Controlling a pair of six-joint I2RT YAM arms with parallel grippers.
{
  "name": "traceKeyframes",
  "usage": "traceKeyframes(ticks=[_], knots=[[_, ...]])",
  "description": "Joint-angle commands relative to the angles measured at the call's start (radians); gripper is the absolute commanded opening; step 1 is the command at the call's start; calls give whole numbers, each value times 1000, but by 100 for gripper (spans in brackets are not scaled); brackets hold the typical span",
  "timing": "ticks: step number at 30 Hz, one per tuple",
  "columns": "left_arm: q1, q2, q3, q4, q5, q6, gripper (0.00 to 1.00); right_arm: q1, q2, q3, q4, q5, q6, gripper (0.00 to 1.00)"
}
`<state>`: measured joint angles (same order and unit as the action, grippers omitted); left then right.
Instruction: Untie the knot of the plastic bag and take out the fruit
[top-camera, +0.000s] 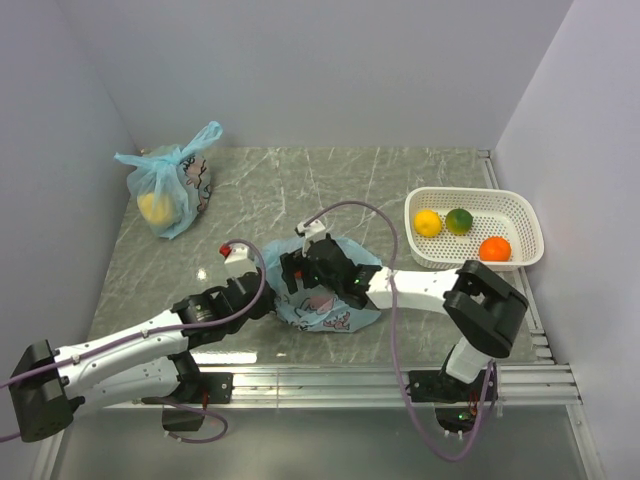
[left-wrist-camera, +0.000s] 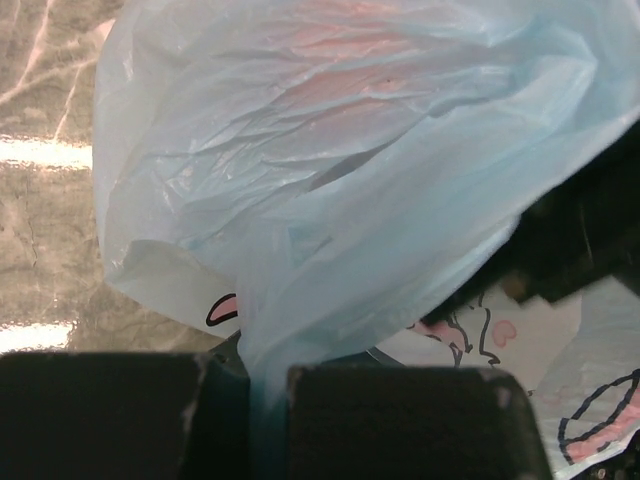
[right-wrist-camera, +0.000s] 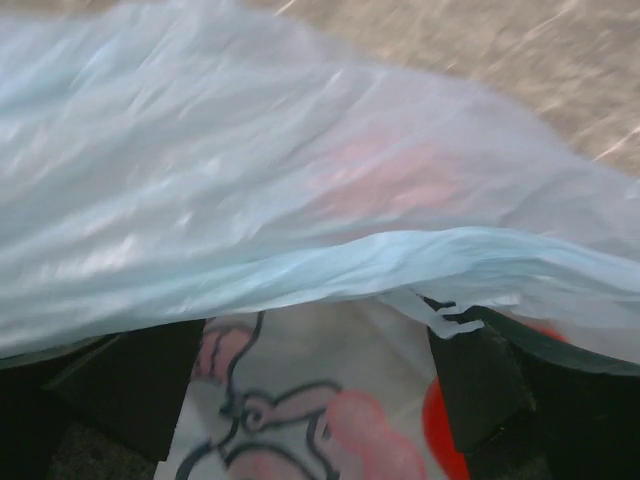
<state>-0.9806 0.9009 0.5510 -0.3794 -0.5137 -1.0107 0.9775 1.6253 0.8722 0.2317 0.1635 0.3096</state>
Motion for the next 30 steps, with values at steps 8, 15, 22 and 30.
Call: traceKeyframes(ticks=[8, 15, 22, 30], knots=[[-1, 38, -6, 68, 63, 15, 0, -16, 192, 140, 196, 268, 88, 100], [-6, 81, -8, 105, 101, 14, 1, -23, 320, 226, 175, 277, 97, 86], [-9, 64, -7, 68, 58, 12, 1, -23, 240, 128, 193, 245, 82, 18], [-7, 50, 15, 11, -22, 15, 1, -20, -2, -24, 163, 79, 48, 0]])
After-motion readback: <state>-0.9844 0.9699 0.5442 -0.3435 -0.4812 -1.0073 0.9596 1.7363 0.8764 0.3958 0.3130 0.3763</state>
